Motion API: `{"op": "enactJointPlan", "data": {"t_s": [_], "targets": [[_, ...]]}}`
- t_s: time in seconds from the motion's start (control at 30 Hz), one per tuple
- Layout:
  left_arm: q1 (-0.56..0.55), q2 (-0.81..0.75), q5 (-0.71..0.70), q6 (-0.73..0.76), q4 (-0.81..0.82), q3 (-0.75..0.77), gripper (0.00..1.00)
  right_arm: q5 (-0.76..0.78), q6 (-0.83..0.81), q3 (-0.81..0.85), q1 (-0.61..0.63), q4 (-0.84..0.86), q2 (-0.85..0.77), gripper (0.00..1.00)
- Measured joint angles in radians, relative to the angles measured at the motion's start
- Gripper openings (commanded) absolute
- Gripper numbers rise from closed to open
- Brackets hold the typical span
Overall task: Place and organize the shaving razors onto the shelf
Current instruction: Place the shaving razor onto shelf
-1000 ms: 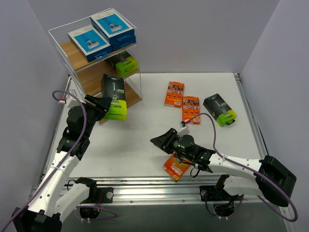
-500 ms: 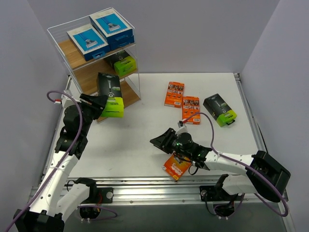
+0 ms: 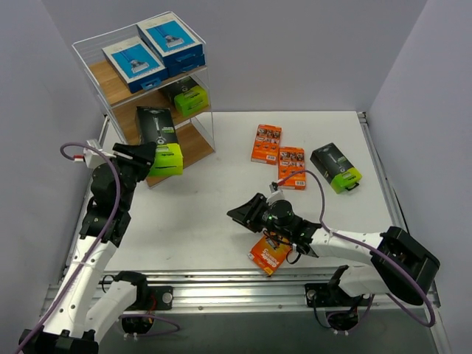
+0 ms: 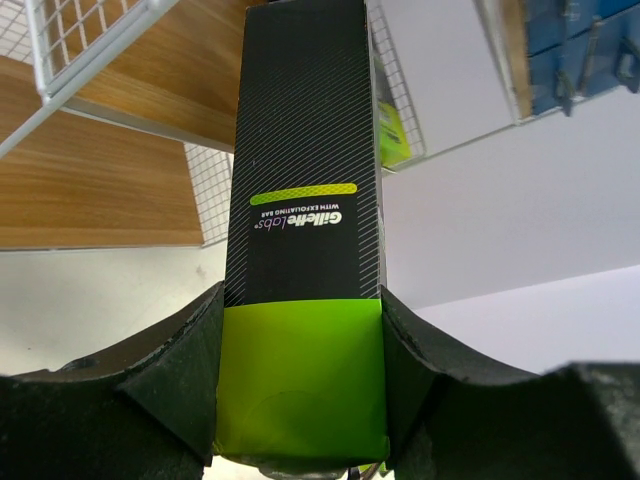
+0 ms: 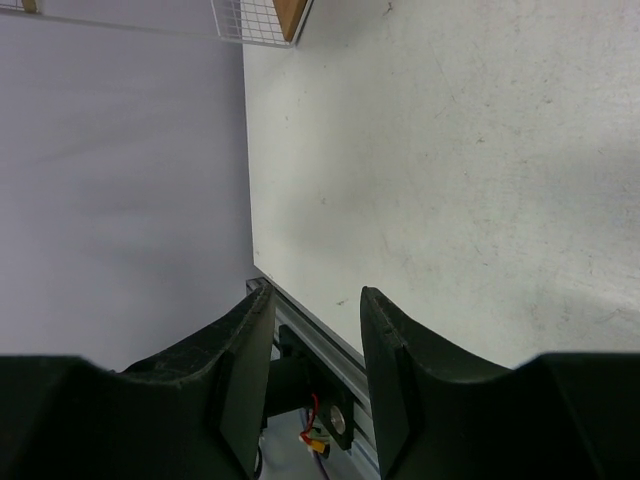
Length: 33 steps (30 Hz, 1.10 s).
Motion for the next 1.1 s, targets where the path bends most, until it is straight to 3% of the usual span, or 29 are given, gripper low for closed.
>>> {"op": "enactJointPlan", "data": {"t_s": [0.47, 0.83, 1.1], "targets": [[0.005, 0.138, -0.050, 0.002, 0.056, 0.025, 0.05, -0.060, -0.050, 0.104, -0.085, -0.030, 0.016, 0.38], [0.021, 0.226, -0.077, -0.001, 0.143, 0.044, 0.18, -0.113, -0.070, 0.104, -0.124, -0.019, 0.100, 0.40], [0.024, 0.263, -0.080, 0.001, 0.174, 0.058, 0.24, -0.129, -0.094, 0.187, -0.129, -0.010, 0.185, 0.32]]}}
